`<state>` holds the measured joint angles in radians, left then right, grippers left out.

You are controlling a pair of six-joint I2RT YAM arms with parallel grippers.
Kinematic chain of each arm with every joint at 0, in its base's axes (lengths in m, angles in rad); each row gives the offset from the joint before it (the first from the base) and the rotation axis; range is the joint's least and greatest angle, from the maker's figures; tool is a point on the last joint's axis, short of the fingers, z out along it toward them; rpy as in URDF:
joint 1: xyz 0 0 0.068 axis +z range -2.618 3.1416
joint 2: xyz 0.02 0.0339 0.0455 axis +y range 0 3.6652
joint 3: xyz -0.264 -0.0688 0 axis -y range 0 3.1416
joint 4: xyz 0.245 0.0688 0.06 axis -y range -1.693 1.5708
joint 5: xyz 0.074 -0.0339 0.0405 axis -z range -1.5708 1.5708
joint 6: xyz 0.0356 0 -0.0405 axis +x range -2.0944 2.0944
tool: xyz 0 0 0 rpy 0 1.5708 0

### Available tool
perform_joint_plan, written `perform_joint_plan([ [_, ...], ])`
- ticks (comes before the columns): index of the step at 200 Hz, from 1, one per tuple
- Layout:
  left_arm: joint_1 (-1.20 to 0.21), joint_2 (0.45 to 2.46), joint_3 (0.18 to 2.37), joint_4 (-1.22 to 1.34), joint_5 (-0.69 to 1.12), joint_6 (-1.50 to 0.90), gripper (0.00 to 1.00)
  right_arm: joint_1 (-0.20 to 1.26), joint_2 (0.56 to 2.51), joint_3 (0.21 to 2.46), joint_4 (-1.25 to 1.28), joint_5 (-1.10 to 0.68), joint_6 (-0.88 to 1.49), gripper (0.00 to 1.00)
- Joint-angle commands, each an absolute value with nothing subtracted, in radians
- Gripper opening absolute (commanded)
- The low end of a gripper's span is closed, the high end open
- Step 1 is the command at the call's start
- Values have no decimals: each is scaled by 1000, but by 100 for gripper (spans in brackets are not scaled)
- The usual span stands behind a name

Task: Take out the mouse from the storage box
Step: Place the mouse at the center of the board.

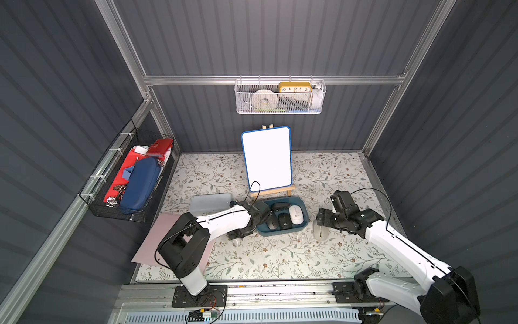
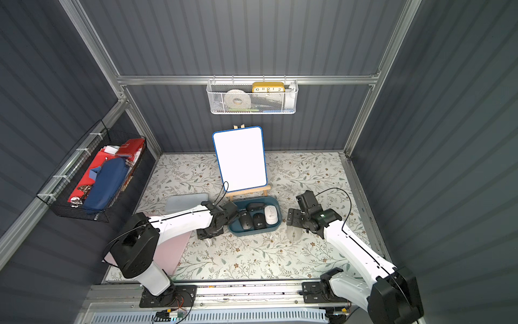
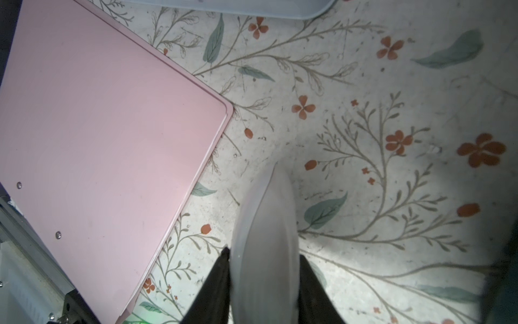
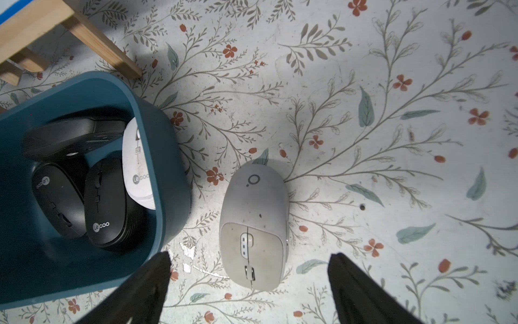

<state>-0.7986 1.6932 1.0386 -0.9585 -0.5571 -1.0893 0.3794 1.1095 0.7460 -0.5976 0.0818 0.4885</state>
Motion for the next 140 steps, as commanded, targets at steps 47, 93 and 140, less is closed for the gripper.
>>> perform_joint_plan([
  [47, -796, 1738, 1026, -818, -450, -1044, 47, 378, 1129, 721, -584, 83, 499, 92],
  [93, -798, 1714, 1038, -828, -463, -1040, 60, 377, 1135, 724, -580, 79, 495, 92],
  [140, -797, 1655, 1055, -859, -484, -1046, 74, 379, 1126, 739, -587, 85, 486, 92],
])
